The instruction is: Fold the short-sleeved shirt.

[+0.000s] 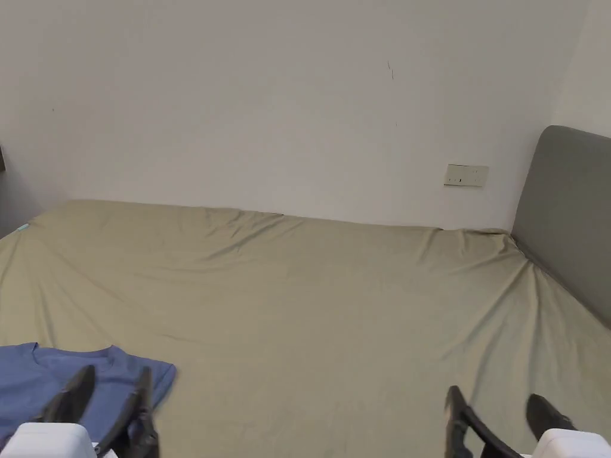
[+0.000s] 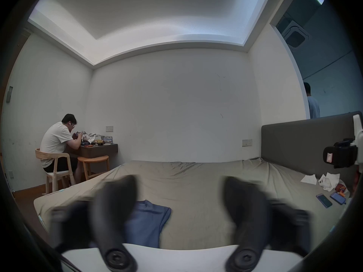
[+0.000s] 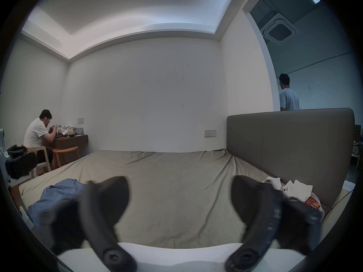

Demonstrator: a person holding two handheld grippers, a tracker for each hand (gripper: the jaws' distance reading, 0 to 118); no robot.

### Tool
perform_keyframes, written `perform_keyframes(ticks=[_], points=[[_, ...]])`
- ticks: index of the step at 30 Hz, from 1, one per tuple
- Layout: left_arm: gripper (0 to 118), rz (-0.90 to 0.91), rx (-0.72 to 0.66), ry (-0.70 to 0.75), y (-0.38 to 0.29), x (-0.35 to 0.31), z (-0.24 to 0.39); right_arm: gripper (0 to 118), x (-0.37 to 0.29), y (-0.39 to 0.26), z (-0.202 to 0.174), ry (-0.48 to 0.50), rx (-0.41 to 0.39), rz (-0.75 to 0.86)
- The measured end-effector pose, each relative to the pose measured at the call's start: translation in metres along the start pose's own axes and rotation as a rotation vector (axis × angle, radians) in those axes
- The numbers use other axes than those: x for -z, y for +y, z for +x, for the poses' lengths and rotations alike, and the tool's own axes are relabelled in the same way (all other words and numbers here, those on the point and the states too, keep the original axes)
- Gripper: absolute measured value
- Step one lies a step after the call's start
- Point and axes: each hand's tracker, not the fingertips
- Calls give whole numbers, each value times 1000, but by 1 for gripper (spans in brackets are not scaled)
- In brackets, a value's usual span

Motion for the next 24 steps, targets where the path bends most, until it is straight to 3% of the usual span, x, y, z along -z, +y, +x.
perform_keyframes(ticks=[1,2,3,5,6,7,13,19,24], points=[[41,-17,5,16,2,2,0,68,0,0,1,7,3,1],[4,-51,10,-4,3,3,-2,34,1,1,4,4,3,-10],[4,-68,-14,-83,4,2,-6,2,0,2,6,10,6,-16],[0,-55,-13,-84,4,-2,-7,0,-2,1,6,16,6,-12],[0,-34,43,-33,4,-5,-1,0,-3,1,4,-64,-26,-14],[0,-20,66,-25,4,-6,2,0,-3,1,5,-72,-28,-9],[0,-56,-21,-80,11,-3,-4,0,-6,1,12,-62,-15,-31],[0,-48,-7,-67,16,-4,-4,0,-8,3,14,-73,-30,-34],[0,-28,-23,32,25,-21,-45,0,9,10,-20,29,-50,-40]])
